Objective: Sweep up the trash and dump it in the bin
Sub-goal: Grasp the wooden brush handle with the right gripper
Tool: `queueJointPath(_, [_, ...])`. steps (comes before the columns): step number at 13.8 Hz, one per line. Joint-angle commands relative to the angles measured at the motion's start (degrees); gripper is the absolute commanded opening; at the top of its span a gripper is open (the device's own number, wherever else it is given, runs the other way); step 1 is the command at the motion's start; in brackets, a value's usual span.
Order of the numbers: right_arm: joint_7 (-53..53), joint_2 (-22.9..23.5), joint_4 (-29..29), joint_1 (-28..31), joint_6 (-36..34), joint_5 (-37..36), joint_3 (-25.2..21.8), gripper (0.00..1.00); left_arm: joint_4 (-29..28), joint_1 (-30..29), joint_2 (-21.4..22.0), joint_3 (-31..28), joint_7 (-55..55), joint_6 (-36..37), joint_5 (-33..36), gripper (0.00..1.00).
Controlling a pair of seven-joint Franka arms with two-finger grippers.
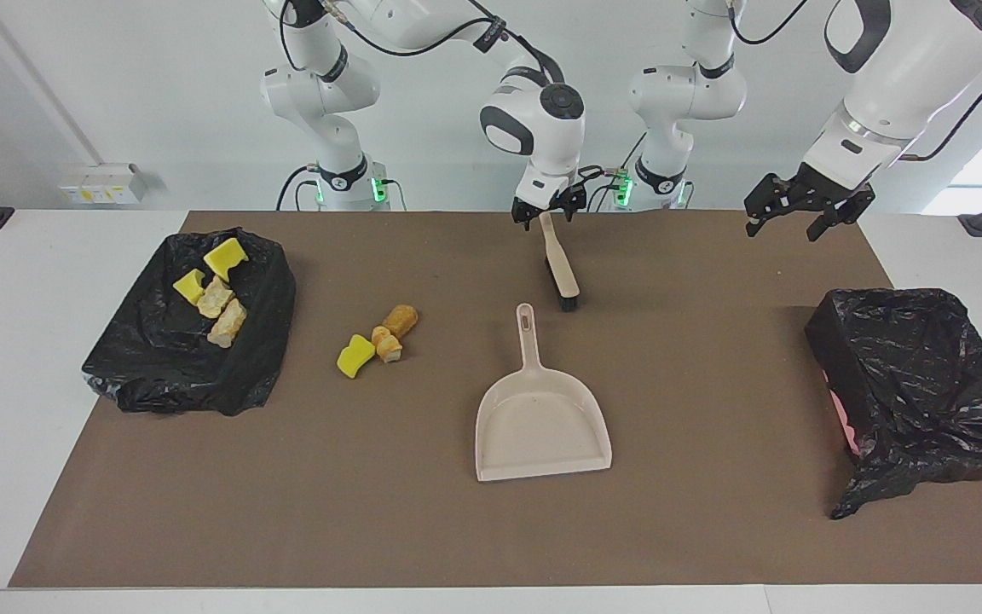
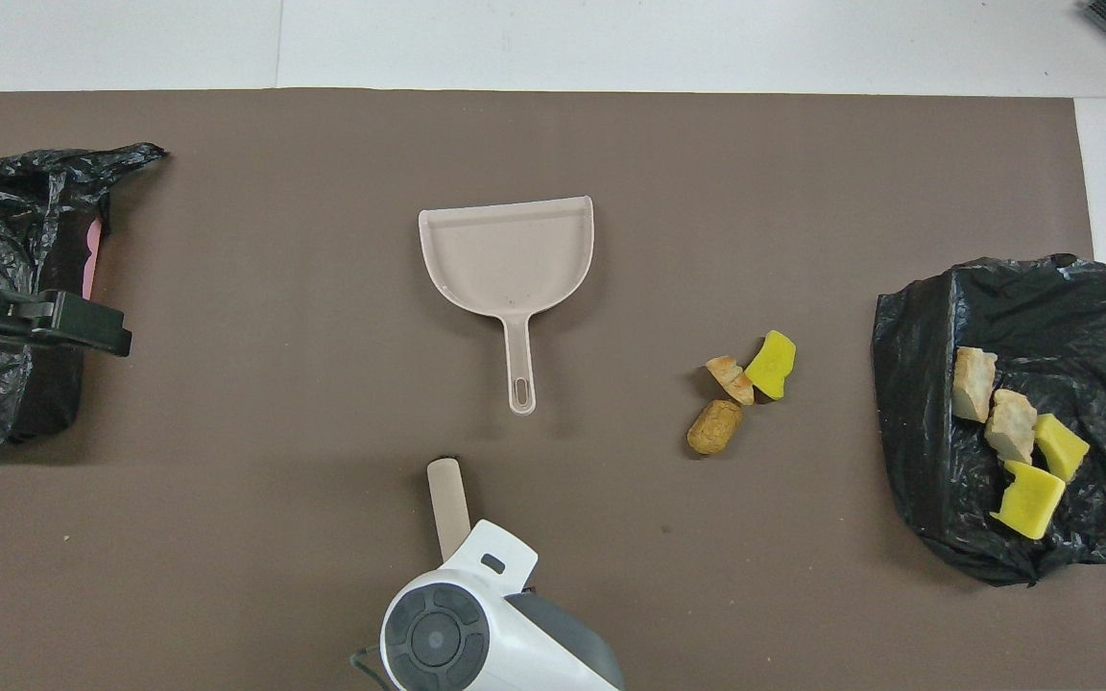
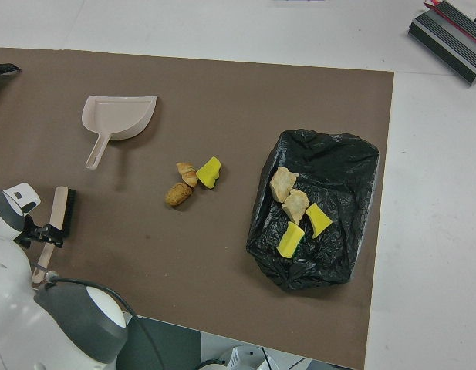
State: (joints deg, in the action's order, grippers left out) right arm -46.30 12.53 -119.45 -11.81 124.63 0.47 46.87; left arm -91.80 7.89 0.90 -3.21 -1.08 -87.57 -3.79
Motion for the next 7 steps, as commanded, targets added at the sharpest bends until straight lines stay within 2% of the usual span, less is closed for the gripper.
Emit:
queueJointPath(1, [-0.4, -5.1, -5.0, -0.5, 4.6, 3.2, 0.2, 1.00, 0.2, -0.7, 0.1, 0.5, -0.6, 0.5, 1.0, 1.00])
queueJointPath(4, [0.1, -4.9, -6.7, -1.5, 6.6, 3.2, 0.2, 1.00, 0.2, -0.7, 0.1, 0.5, -0.5, 0.5, 0.9, 1.00])
queueJointPath(5, [0.6, -5.0, -6.9, -1.5, 6.6, 3.2, 0.2, 0.94, 0.2, -0.7, 0.1, 0.5, -0.6, 0.5, 1.0, 1.00])
queueJointPath(7, [1.3, -4.9, -7.2, -1.2, 6.9, 3.2, 0.1, 0.70, 0.2, -0.7, 0.1, 0.5, -0.5, 0.5, 1.0, 1.00])
